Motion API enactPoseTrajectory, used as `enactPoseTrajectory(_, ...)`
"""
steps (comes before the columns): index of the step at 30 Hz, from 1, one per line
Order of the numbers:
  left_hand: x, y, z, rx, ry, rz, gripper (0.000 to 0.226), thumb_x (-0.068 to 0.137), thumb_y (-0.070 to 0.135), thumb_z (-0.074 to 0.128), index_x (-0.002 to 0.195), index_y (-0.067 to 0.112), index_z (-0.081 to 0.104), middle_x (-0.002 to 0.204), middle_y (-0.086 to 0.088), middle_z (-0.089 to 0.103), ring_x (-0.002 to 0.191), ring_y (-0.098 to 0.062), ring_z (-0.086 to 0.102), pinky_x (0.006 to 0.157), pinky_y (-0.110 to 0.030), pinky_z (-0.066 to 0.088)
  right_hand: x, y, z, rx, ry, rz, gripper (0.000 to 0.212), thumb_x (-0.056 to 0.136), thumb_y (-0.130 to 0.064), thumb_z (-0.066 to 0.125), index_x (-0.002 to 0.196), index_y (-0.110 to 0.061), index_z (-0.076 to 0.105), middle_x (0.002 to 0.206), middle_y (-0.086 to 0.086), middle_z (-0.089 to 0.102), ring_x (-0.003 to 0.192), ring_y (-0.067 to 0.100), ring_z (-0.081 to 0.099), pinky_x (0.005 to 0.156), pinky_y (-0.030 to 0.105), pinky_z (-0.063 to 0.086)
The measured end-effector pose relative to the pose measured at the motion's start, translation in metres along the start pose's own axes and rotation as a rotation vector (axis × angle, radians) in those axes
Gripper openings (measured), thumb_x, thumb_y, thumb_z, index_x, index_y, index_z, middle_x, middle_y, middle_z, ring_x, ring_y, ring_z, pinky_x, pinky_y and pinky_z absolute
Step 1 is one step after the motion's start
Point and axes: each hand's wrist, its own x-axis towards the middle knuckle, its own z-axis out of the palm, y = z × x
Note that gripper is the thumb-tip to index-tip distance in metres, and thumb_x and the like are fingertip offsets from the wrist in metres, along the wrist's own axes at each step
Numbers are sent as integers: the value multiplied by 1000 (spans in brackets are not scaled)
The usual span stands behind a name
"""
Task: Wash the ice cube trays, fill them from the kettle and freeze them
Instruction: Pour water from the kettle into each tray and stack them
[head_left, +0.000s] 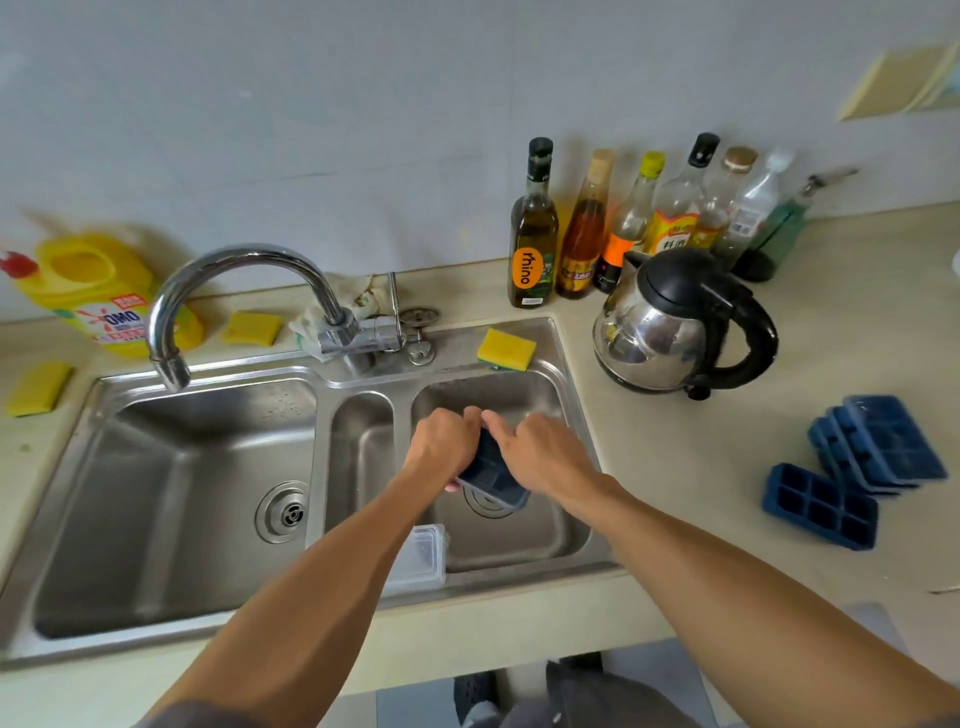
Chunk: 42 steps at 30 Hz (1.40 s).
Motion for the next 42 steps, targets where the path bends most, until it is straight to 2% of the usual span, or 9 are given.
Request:
enactPoseTrajectory(2,-2,1,-1,-99,21,-16,51,105,40,34,83,4,63,78,-17,63,44,-24,64,31,-20,41,2,5,2,-64,15,-19,50,109,-44,36,154,-23,39,105,16,67,72,22,57,57,33,46)
enactPoseTrajectory(4,-4,4,0,-184,50,-25,65,101,61,36,79,8,66,82,-14,67,60,-27,68,35,-23,47,4,6,0,-76,16,0,66,104,-64,28,116,-11,66,93,15,71,71,23,61,58,32,47)
enactPoseTrajectory(6,-6,10,1,-282,80,-47,72,97,73,29,88,11,64,85,-12,66,68,-27,70,40,-28,54,9,10,0,17,87,35,75,100,-72,26,85,-9,65,87,15,72,74,26,66,63,34,50)
enactPoseTrajectory(10,-9,9,4,-518,140,-100,76,93,78,20,112,15,58,88,-13,71,68,-24,74,48,-30,59,10,20,-14,186,141,117,73,103,-67,24,68,-14,58,70,4,63,63,14,62,52,26,41)
enactPoseTrajectory(17,-17,19,32,-844,233,-199,66,97,69,36,109,10,62,102,-10,69,92,-29,69,86,-49,60,5,2,-9,359,113,104,74,102,-68,24,83,-14,70,89,11,71,84,25,69,78,39,57)
enactPoseTrajectory(23,-17,21,26,-570,274,-10,60,97,66,40,86,12,65,84,-6,71,77,-20,67,65,-33,51,15,-1,-26,346,133,84,71,103,-66,19,101,-16,69,102,8,69,99,26,65,84,38,47)
enactPoseTrajectory(32,-25,41,34,-486,312,191,52,98,60,44,58,28,57,50,20,60,48,3,56,43,-13,34,14,10,-34,385,287,7,73,105,-62,27,74,-14,72,64,-8,62,64,4,58,56,21,37)
enactPoseTrajectory(38,-26,59,24,-453,396,277,50,97,62,45,64,25,56,55,20,62,52,3,57,46,-10,38,15,8,-57,522,301,-104,66,105,-61,29,65,-19,62,67,0,66,70,17,64,65,34,48)
enactPoseTrajectory(42,-24,68,-2,-304,540,404,50,91,71,37,86,28,62,71,14,65,66,1,62,60,-19,47,11,7,-82,620,86,-239,41,102,-63,37,95,-34,66,93,-11,69,93,8,67,73,20,49)
